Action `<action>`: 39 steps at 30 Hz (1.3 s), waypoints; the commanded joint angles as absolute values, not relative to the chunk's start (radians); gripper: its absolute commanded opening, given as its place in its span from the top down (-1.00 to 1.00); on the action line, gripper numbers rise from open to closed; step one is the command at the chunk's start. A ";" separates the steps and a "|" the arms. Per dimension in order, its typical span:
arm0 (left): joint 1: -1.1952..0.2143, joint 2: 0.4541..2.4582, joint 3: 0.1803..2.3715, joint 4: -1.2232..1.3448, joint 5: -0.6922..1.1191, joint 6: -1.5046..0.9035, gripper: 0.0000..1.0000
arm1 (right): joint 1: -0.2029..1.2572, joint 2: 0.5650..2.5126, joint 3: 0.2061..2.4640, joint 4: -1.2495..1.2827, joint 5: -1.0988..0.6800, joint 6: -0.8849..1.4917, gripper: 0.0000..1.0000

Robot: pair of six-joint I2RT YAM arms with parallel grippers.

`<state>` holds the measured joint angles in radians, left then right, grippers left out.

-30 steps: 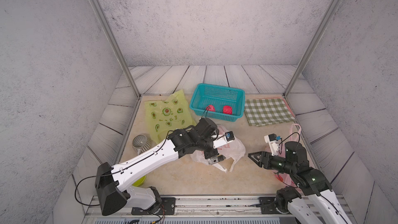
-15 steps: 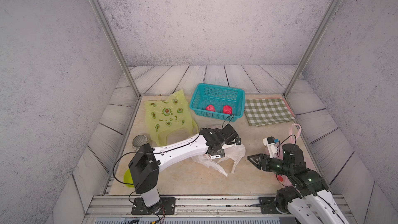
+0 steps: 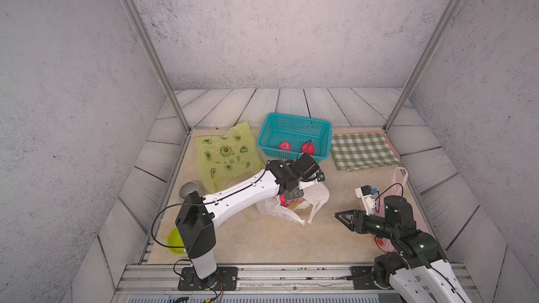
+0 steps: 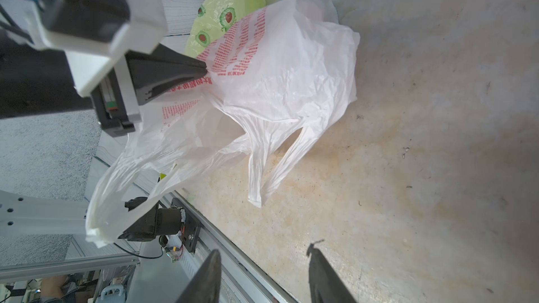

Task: Untie the knot of a plastic bag & take out the apple
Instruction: Untie the plastic bag at the center of the board.

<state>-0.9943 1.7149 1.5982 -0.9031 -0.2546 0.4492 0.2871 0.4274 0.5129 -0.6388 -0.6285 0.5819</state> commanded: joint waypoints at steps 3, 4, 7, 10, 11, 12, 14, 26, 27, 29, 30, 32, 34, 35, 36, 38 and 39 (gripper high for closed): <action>-0.996 1.644 1.682 -0.985 -0.202 0.436 1.00 | 0.287 0.407 0.525 -0.639 -0.649 0.557 0.01; -0.996 1.635 1.680 -0.990 -0.202 0.447 1.00 | 0.288 0.411 0.521 -0.635 -0.652 0.558 0.01; -0.991 1.616 1.664 -0.980 -0.246 0.445 1.00 | 0.288 0.417 0.508 -0.618 -0.660 0.570 0.01; -0.978 1.603 1.666 -0.951 -0.274 0.419 1.00 | 0.288 0.415 0.507 -0.605 -0.663 0.575 0.01; -0.977 1.599 1.666 -0.937 -0.280 0.419 1.00 | 0.287 0.416 0.509 -0.601 -0.669 0.572 0.01; -0.975 1.595 1.666 -0.919 -0.290 0.424 1.00 | 0.288 0.418 0.513 -0.591 -0.691 0.567 0.01; -0.974 1.594 1.680 -0.908 -0.292 0.437 1.00 | 0.289 0.424 0.526 -0.577 -0.748 0.553 0.04; -0.978 1.653 1.688 -0.912 0.039 0.196 1.00 | 0.557 0.488 0.626 -0.322 -0.850 0.657 0.10; -0.984 1.636 1.665 -0.890 0.088 0.173 1.00 | 0.603 0.509 0.632 -0.344 -0.793 0.632 0.09; -0.998 1.609 1.633 -0.869 0.158 0.139 1.00 | 0.640 0.539 0.642 -0.408 -0.659 0.602 0.03; -1.005 1.593 1.613 -0.867 0.199 0.129 1.00 | 0.640 0.553 0.649 -0.454 -0.562 0.591 -0.01; -1.017 1.557 1.560 -0.857 0.248 0.103 1.00 | 0.640 0.586 0.675 -0.535 -0.420 0.555 -0.02; -1.040 1.501 1.449 -0.817 0.277 0.059 1.00 | 0.638 0.624 0.700 -0.592 -0.270 0.551 -0.08; -1.051 1.476 1.398 -0.793 0.292 0.036 1.00 | 0.638 0.638 0.703 -0.594 -0.233 0.549 -0.09; -1.067 1.444 1.339 -0.762 0.309 0.009 1.00 | 0.637 0.657 0.710 -0.591 -0.196 0.545 -0.11; -1.099 1.387 1.239 -0.698 0.321 -0.043 1.00 | 0.636 0.717 0.732 -0.593 -0.158 0.532 -0.12; -1.113 1.357 1.188 -0.666 0.331 -0.065 1.00 | 0.635 0.759 0.745 -0.588 -0.153 0.522 -0.15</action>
